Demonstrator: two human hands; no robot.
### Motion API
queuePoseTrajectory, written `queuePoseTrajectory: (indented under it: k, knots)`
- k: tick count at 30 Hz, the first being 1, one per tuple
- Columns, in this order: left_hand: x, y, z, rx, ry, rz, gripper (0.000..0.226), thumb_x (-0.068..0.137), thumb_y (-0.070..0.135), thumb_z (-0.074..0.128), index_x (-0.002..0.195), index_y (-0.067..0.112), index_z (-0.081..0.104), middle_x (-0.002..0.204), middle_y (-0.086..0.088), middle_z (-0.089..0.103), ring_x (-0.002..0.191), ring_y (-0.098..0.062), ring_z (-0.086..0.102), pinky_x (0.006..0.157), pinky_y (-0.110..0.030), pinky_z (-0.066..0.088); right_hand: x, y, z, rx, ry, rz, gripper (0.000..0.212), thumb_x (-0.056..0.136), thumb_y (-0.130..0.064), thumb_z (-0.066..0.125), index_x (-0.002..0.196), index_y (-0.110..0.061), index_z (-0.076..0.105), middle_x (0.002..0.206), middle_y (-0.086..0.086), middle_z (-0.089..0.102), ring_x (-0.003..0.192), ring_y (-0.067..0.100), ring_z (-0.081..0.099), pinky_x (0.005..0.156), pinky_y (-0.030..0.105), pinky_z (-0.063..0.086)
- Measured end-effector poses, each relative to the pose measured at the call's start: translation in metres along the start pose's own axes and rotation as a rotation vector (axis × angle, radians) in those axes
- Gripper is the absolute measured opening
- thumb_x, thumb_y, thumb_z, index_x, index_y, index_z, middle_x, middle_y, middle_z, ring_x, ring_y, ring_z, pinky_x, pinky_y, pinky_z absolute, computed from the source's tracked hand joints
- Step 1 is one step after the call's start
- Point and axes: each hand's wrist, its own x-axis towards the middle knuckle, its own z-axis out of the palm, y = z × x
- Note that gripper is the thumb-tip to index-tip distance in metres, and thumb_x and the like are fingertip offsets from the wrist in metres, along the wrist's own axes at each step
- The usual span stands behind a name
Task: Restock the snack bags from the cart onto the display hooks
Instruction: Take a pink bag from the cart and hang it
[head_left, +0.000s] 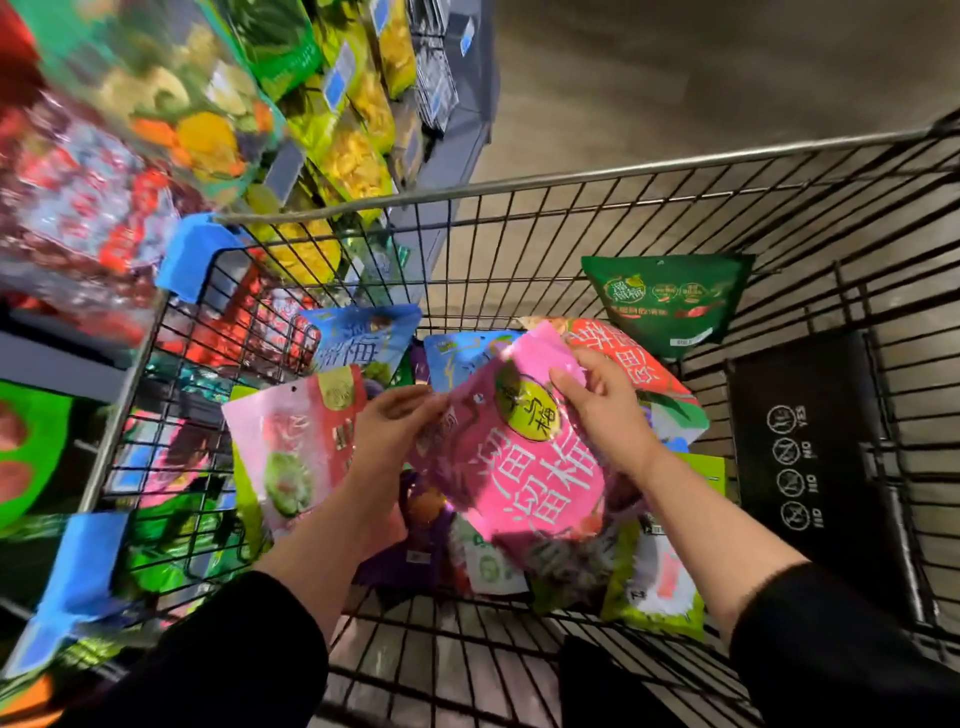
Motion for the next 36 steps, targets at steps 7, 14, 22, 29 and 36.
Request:
queuePoseTrajectory:
  k: [7, 14, 22, 29, 36]
  knots:
    - [0.004, -0.001, -0.021, -0.048, -0.094, -0.032, 0.018, 0.079, 0.000, 0.067, 0.091, 0.013, 0.068, 0.078, 0.003, 0.075, 0.068, -0.010, 0.069, 0.064, -0.026, 0.056, 0.026, -0.007, 0.063, 0.347, 0.182, 0.169, 0.009, 0.088, -0.012, 0.062, 0.085, -0.017, 0.068, 0.096, 0.021, 0.062, 0.083, 0.025, 0.057, 0.078, 0.040, 0.047]
    - [0.008, -0.010, -0.034, 0.061, 0.192, 0.049, 0.023, 0.084, 0.000, 0.068, 0.072, 0.018, 0.061, 0.059, 0.010, 0.067, 0.046, 0.002, 0.058, 0.060, -0.029, 0.052, 0.015, -0.004, 0.065, -0.558, 0.237, -0.127, 0.026, 0.088, -0.038, 0.063, 0.093, -0.013, 0.060, 0.084, 0.005, 0.064, 0.078, 0.024, 0.061, 0.072, 0.043, 0.049]
    - [0.012, -0.017, -0.055, 0.052, 0.226, -0.006, 0.024, 0.081, 0.009, 0.074, 0.104, 0.004, 0.066, 0.085, -0.008, 0.073, 0.072, -0.023, 0.070, 0.072, -0.041, 0.058, -0.011, 0.025, -0.015, -1.274, 0.545, 0.022, 0.060, 0.060, -0.010, 0.074, 0.117, 0.002, 0.058, 0.125, 0.023, 0.055, 0.123, 0.042, 0.046, 0.104, 0.047, 0.035]
    - [0.005, -0.005, -0.060, 0.139, 0.254, 0.022, 0.008, 0.083, 0.010, 0.072, 0.090, 0.013, 0.069, 0.090, -0.014, 0.072, 0.074, -0.024, 0.068, 0.079, -0.046, 0.057, -0.018, 0.019, 0.004, -1.466, 0.177, 0.277, 0.029, 0.089, -0.012, 0.048, 0.114, -0.016, 0.063, 0.099, 0.019, 0.069, 0.093, 0.038, 0.065, 0.075, 0.041, 0.051]
    - [0.000, 0.015, -0.094, 0.255, 0.554, 0.075, 0.044, 0.084, 0.033, 0.070, 0.101, -0.007, 0.064, 0.097, -0.028, 0.067, 0.091, -0.038, 0.065, 0.084, -0.048, 0.052, -0.007, -0.014, 0.112, -1.005, 0.067, -0.018, 0.014, 0.087, -0.014, 0.055, 0.091, -0.007, 0.066, 0.089, 0.023, 0.068, 0.083, 0.040, 0.062, 0.064, 0.040, 0.039]
